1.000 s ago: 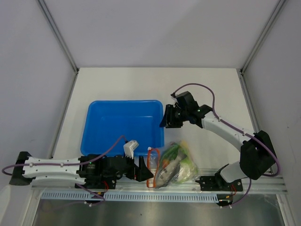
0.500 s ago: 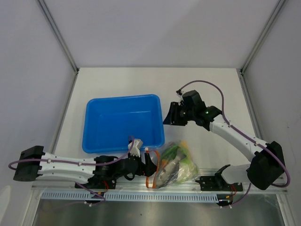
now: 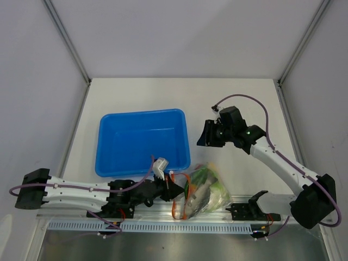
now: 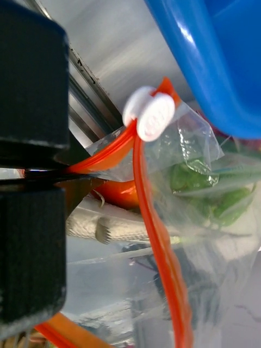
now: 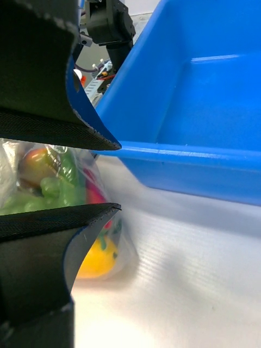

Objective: Place the food in the zip-top bag and seal the zipper
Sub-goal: Adjust the zipper food storage bag at the center of the board.

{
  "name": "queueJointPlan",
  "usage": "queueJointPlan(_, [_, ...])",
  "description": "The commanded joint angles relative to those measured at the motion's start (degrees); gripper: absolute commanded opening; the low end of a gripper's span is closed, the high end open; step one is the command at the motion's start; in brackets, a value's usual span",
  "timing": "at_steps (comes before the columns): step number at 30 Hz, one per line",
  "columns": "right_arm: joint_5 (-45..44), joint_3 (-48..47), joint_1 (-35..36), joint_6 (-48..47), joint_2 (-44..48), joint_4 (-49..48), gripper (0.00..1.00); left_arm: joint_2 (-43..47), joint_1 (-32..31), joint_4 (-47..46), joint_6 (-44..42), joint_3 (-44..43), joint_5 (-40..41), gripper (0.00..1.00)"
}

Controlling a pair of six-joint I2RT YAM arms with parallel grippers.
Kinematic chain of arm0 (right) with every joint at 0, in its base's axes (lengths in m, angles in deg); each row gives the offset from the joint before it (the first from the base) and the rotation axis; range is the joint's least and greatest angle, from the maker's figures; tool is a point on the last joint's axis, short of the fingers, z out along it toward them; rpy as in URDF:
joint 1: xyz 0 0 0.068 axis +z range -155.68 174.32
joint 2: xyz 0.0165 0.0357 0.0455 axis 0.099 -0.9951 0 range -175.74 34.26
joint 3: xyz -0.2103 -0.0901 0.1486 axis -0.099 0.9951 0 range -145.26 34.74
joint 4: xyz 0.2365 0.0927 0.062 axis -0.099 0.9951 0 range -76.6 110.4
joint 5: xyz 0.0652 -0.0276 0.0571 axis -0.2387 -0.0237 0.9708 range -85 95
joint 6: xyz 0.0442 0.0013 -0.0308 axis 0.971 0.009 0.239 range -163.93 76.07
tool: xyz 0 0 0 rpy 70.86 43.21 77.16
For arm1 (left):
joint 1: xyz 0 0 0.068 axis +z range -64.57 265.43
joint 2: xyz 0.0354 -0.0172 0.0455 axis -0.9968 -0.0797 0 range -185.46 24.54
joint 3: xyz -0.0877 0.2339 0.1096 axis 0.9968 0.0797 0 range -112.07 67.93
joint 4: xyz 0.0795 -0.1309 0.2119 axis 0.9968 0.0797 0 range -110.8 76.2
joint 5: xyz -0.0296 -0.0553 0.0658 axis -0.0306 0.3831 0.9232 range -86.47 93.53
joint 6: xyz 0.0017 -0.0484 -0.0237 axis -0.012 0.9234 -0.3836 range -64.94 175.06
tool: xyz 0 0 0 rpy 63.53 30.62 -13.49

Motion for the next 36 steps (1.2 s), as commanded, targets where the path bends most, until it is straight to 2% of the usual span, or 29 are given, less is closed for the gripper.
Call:
queueJointPlan(1, [0.31, -0.25, -2.27, -4.22, 3.76, 2.43, 0.46, 0.52, -0.33, -4.82, -6.59, -3.07, -4.59, 0.01])
queueJointPlan(3, [2.58, -0.52, -3.50, -5.54, 5.60, 3.32, 0.46, 1.91, -0.33, -4.21, -9.83, -4.57, -5.75, 0.01])
queueJointPlan(8, [10.58, -1.92, -6.06, -11.51, 9.82, 6.13, 0.44, 7.19, 1.42, 5.36, -18.80, -10.88, -7.85, 0.01])
queueJointPlan(11, [15.24, -2.98, -6.14, -12.40, 11.67, 7.45, 0.42, 9.92, 6.51, 12.82, -20.74, -14.76, -13.82, 0.00])
queueJointPlan(15, [15.87, -0.80, -5.88, -9.59, 13.69, 9.55, 0.40, 11.77, 11.78, 15.92, -22.86, -16.87, -20.15, 0.00])
queueJointPlan(17, [14.64, 0.09, -5.09, -8.36, 14.22, 11.75, 0.34, 11.16, 14.95, 16.10, -23.03, -17.14, -25.84, 0.00])
queueJointPlan(22, [10.77, 3.60, -1.49, -6.60, 19.83, 17.12, 0.32, 7.91, 16.28, 13.65, -23.47, -17.93, -30.62, 0.00])
queueJointPlan(27, [14.55, 6.24, 1.85, -4.85, 25.38, 19.32, 0.29, 2.98, 16.37, 10.13, -23.74, -19.07, -33.52, 0.00])
queueJointPlan(32, [17.28, 10.38, 5.28, -2.91, 28.37, 15.90, 0.28, 0.70, 17.07, 9.77, -24.97, -21.79, -34.31, 0.00])
queueJointPlan(35, [11.94, 6.80, 6.51, -3.34, 28.02, 17.38, 0.29, -0.53, 17.86, 10.03, -25.84, -23.46, -35.37, 0.00])
queueJointPlan(36, [7.56, 5.47, 6.43, -3.26, 28.28, 17.64, 0.31, -1.15, 18.03, 10.30, -26.11, -24.86, -35.37, 0.00])
